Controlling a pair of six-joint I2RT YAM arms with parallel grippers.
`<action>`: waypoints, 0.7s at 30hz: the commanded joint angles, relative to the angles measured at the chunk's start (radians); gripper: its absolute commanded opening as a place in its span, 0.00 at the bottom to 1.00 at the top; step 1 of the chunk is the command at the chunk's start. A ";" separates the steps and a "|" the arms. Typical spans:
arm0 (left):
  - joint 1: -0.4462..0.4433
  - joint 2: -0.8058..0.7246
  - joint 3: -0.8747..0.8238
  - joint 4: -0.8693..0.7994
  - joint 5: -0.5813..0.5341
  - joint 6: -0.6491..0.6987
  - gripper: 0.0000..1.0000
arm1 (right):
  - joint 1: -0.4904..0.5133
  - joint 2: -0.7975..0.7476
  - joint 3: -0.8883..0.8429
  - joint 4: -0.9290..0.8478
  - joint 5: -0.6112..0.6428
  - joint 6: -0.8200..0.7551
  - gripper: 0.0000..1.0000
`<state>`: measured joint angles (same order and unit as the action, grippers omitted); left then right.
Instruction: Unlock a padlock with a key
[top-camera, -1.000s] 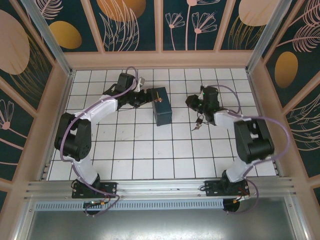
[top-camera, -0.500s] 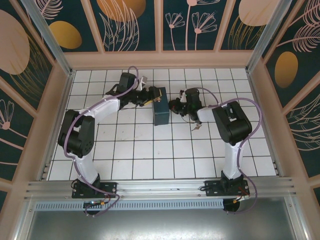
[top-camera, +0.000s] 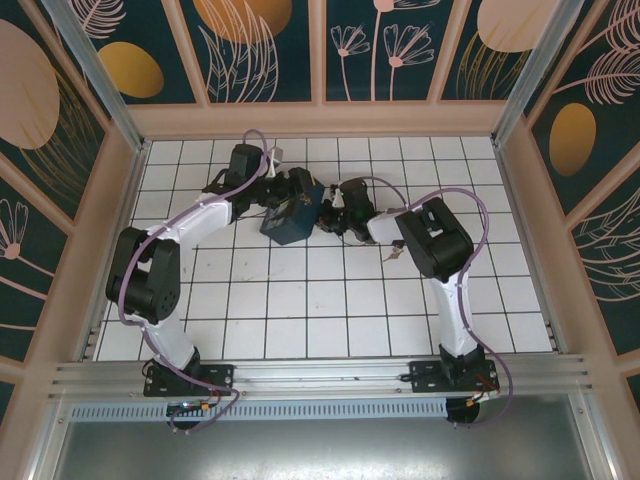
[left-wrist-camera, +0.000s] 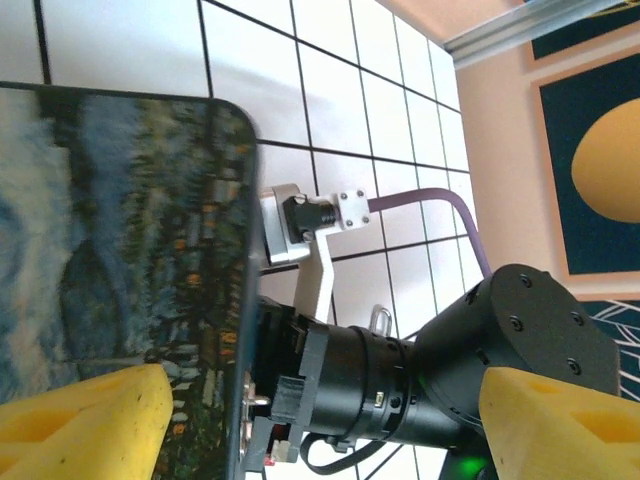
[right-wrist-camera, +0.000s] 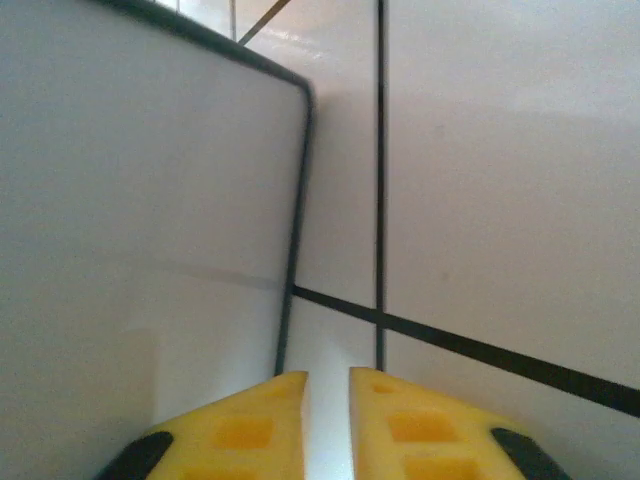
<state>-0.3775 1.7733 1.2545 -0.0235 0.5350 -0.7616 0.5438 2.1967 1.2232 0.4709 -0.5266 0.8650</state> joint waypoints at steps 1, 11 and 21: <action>0.001 0.014 -0.016 -0.082 -0.026 0.010 0.81 | 0.021 -0.023 0.045 -0.158 0.094 -0.101 0.21; 0.008 0.047 0.058 -0.143 -0.067 0.051 0.82 | 0.009 -0.126 0.065 -0.540 0.461 -0.287 0.37; 0.069 0.054 0.130 -0.157 -0.072 0.088 0.82 | -0.027 -0.229 0.106 -0.760 0.677 -0.438 0.42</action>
<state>-0.3302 1.8275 1.3373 -0.1585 0.4805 -0.7231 0.5442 2.0331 1.3212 -0.1799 0.0380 0.4995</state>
